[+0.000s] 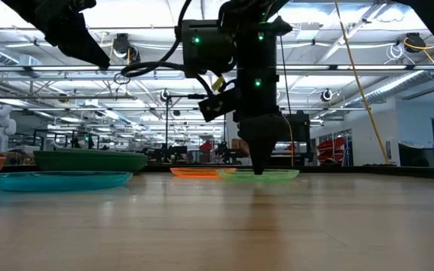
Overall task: Stack plastic plates
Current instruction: Stack the dark orange plate on top of the light blue plate, then stack the light green plate on top of the orange plate
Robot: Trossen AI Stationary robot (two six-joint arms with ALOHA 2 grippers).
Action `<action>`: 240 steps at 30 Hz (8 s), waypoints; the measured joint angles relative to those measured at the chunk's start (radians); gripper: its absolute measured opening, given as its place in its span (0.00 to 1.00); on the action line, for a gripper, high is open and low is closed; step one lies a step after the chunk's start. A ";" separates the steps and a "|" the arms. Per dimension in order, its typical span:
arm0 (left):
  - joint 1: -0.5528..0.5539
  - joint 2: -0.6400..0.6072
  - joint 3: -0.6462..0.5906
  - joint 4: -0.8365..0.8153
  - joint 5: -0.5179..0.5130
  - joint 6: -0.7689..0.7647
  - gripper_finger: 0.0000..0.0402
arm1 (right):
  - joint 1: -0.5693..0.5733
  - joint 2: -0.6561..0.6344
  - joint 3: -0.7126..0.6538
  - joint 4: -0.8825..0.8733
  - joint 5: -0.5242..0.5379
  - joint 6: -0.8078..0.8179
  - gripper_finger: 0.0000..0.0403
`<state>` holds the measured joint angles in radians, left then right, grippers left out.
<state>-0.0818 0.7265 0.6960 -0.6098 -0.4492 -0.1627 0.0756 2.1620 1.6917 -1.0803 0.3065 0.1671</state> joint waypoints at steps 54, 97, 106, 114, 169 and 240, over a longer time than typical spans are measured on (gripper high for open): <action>-0.589 0.399 0.000 -0.249 0.364 -0.742 0.48 | 0.053 -0.136 0.001 0.263 -0.126 -0.233 0.25; -0.817 0.518 -0.130 -0.066 0.189 -1.072 0.33 | 0.104 -0.147 0.001 0.212 -0.121 -0.143 0.25; -0.817 0.518 -0.130 -0.066 0.209 -1.078 0.06 | 0.104 -0.147 0.001 0.212 -0.121 -0.144 0.25; -0.817 0.516 -0.112 -0.077 0.213 -1.090 0.02 | 0.104 -0.147 0.001 0.208 -0.121 -0.144 0.25; 1.050 0.572 0.408 -0.379 0.206 0.256 0.02 | 0.152 -0.351 0.000 -0.045 -0.120 -0.072 0.25; 0.220 -0.073 -0.052 0.008 0.342 -0.050 0.19 | -0.018 -0.257 -0.372 0.512 0.033 -0.198 0.25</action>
<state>0.1382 0.6533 0.6437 -0.6018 -0.1073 -0.2130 0.0572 1.9051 1.3201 -0.5687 0.3391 -0.0305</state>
